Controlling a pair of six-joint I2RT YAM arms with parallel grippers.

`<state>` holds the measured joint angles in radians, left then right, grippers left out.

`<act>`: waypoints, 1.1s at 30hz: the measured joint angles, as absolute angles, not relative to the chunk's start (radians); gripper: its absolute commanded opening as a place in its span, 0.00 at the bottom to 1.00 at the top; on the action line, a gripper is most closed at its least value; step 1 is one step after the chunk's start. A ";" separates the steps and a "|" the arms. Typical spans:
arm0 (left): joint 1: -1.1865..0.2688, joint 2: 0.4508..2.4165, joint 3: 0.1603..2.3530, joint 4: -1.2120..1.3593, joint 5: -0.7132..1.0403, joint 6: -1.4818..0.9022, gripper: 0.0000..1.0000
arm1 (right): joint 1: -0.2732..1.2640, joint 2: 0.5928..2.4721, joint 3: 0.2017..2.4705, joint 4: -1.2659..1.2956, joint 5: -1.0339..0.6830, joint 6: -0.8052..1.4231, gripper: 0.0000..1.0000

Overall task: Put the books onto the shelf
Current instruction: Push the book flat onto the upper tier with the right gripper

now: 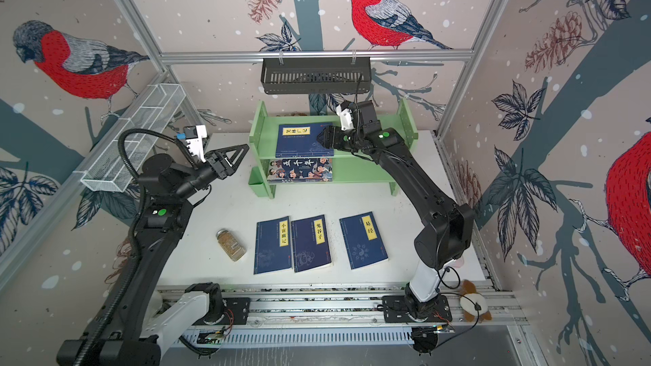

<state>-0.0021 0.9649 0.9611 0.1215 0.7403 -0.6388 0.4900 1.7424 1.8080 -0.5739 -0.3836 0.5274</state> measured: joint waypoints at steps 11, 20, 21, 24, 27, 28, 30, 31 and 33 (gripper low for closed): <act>-0.002 0.931 0.921 0.012 0.642 -0.411 0.69 | 0.514 1.763 1.812 -0.532 -0.414 0.551 0.78; -0.002 0.899 0.860 -0.013 0.579 -0.318 0.66 | 0.529 1.782 1.830 -0.519 -0.424 0.558 0.80; -0.002 0.895 0.854 -0.014 0.575 -0.312 0.66 | 0.531 1.784 1.833 -0.519 -0.426 0.558 0.80; -0.002 0.882 0.836 -0.026 0.570 -0.291 0.66 | 0.535 1.792 1.841 -0.518 -0.427 0.558 0.81; -0.002 0.875 0.825 -0.035 0.561 -0.288 0.66 | 0.540 1.801 1.851 -0.518 -0.428 0.558 0.81; -0.002 0.872 0.823 -0.037 0.552 -0.288 0.66 | 0.542 1.804 1.855 -0.518 -0.428 0.558 0.81; -0.002 0.870 0.820 -0.039 0.550 -0.288 0.66 | 0.545 1.808 1.860 -0.518 -0.428 0.558 0.81; -0.002 0.869 0.819 -0.040 0.550 -0.288 0.66 | 0.547 1.809 1.861 -0.518 -0.428 0.558 0.81; -0.002 0.868 0.819 -0.041 0.549 -0.288 0.66 | 0.550 1.813 1.866 -0.520 -0.428 0.558 0.82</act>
<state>-0.0021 0.8684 0.8188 -0.0414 0.5491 -0.2882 0.5495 1.8126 1.8664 -0.5198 -0.4278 0.5583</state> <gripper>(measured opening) 0.657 0.813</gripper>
